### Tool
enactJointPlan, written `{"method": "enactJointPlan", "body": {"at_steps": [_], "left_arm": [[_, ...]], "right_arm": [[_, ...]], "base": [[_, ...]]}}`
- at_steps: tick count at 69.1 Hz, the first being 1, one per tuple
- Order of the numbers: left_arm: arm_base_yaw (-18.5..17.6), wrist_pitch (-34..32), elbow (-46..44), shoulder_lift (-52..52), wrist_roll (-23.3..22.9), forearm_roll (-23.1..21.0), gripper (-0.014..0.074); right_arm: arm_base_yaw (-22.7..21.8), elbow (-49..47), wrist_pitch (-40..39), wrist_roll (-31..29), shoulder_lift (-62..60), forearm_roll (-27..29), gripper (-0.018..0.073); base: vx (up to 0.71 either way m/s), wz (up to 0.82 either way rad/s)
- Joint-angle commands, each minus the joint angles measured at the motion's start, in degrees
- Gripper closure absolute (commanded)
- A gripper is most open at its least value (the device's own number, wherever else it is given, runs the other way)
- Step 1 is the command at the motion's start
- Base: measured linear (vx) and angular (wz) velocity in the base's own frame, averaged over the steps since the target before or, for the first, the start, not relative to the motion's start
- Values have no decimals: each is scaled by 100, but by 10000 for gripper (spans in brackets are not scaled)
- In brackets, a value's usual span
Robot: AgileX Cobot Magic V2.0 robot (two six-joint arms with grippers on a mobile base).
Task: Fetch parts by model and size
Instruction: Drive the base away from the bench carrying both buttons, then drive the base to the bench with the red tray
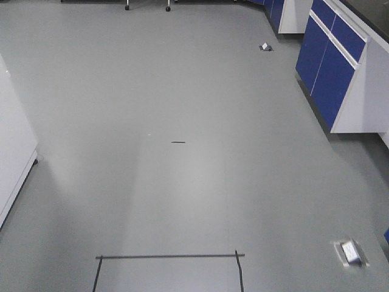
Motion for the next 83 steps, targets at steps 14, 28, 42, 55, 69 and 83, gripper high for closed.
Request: {"method": "enactJointPlan", "body": {"at_steps": [14,28,42,55,69,83], "left_arm": [[-28,-438,-111,104,-24,-13,603],[-28,-438,-111,104,-24,-13,603],[-28,-438,-111,104,-24,-13,603],[-28,-438,-111,104,-24,-13,603],[-28,-438,-111,104,-24,-13,603],[-28,-438,-111,104,-24,-13,603]], "right_arm": [[-20,-150,-432,-43,73,-32,564],[-20,-150,-432,-43,73,-32,564],[-20,-150,-432,-43,73,-32,564],[-20,-150,-432,-43,73,-32,564],[-20,-150,-432,-43,73,-32,564],[-20,-150,-432,-43,73,-32,564]], "base": [[50,1],[52,-4],[55,-8],[55,-7],[57,-2],[60,-1]]}}
